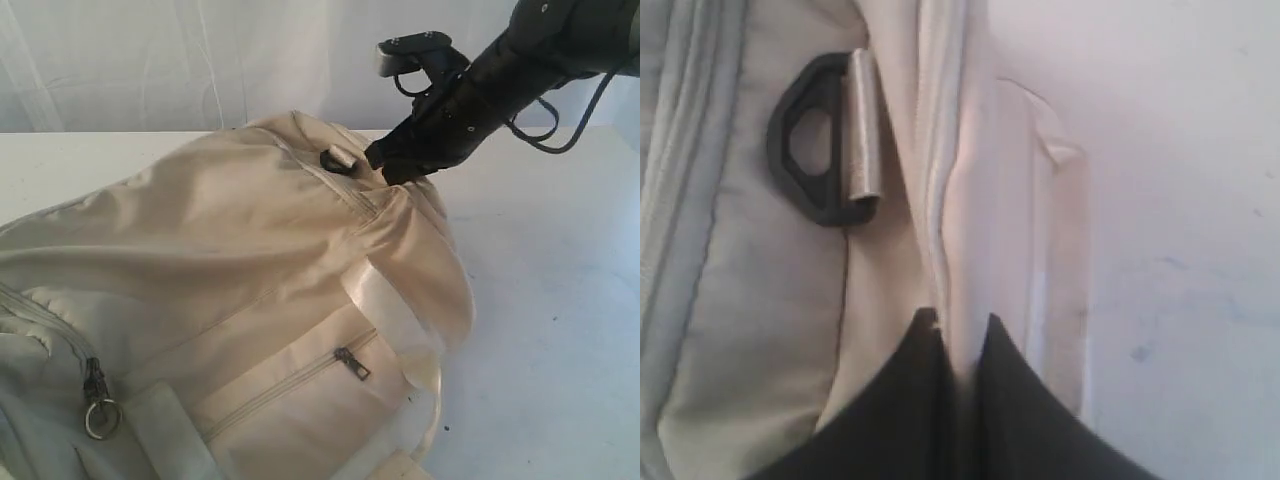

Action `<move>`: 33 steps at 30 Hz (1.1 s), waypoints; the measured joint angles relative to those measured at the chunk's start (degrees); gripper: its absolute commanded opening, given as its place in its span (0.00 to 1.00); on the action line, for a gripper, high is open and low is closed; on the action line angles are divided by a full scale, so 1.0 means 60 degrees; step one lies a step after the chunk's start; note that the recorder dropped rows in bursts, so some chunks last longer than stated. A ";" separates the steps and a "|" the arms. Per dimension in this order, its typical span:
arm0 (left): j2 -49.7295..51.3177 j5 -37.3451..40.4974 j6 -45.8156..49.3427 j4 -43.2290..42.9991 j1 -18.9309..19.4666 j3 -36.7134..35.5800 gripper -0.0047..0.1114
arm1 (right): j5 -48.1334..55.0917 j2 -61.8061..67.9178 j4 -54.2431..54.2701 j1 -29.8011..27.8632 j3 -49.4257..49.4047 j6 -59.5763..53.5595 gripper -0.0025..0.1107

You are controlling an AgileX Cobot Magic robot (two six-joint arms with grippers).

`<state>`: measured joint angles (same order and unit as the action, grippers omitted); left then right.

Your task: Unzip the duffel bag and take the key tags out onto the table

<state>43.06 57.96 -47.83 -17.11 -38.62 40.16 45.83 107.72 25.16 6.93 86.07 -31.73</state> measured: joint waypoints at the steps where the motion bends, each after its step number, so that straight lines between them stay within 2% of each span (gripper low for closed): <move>1: 0.0000 -0.0058 -0.0070 0.0024 0.0000 -0.0168 0.73 | 0.0000 -0.0071 -0.0875 0.0000 0.0000 0.0778 0.02; 4: 0.0000 -0.0314 -0.0220 0.0044 0.0000 -0.0394 0.73 | 0.0288 -0.0218 -0.1950 -0.0020 0.0000 0.2118 0.02; 8: 0.0000 -0.1023 -0.0314 0.0101 0.0000 -0.0486 0.73 | 0.1249 -0.0721 -0.2331 -0.0443 -0.0068 0.2897 0.02; 15: 0.0000 -0.1967 -0.0556 -0.0478 0.0000 -0.0537 0.73 | 0.1579 -0.2202 -0.2562 -0.0845 -0.1646 0.3150 0.02; 21: 0.0258 -0.3107 -0.0734 -0.0752 0.0000 -0.1172 0.73 | 0.1469 -0.3463 -0.2568 -0.0869 -0.2999 0.3344 0.02; 24: 0.0774 -0.3272 -0.1245 -0.1564 0.0000 -0.1435 0.73 | 0.1646 -0.4237 -0.2525 -0.0869 -0.3555 0.3403 0.02; 28: 0.1363 -0.3825 -0.1866 -0.2626 0.0000 -0.1457 0.57 | 0.1841 -0.4887 -0.2314 -0.0891 -0.4108 0.3439 0.02; 33: 0.2030 -0.4027 -0.2365 -0.3447 0.0135 -0.1457 0.24 | 0.1773 -0.5115 -0.2268 -0.0891 -0.4644 0.3439 0.02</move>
<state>55.24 33.80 -62.02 -37.80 -37.80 31.42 56.46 77.03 11.55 1.59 58.20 -11.10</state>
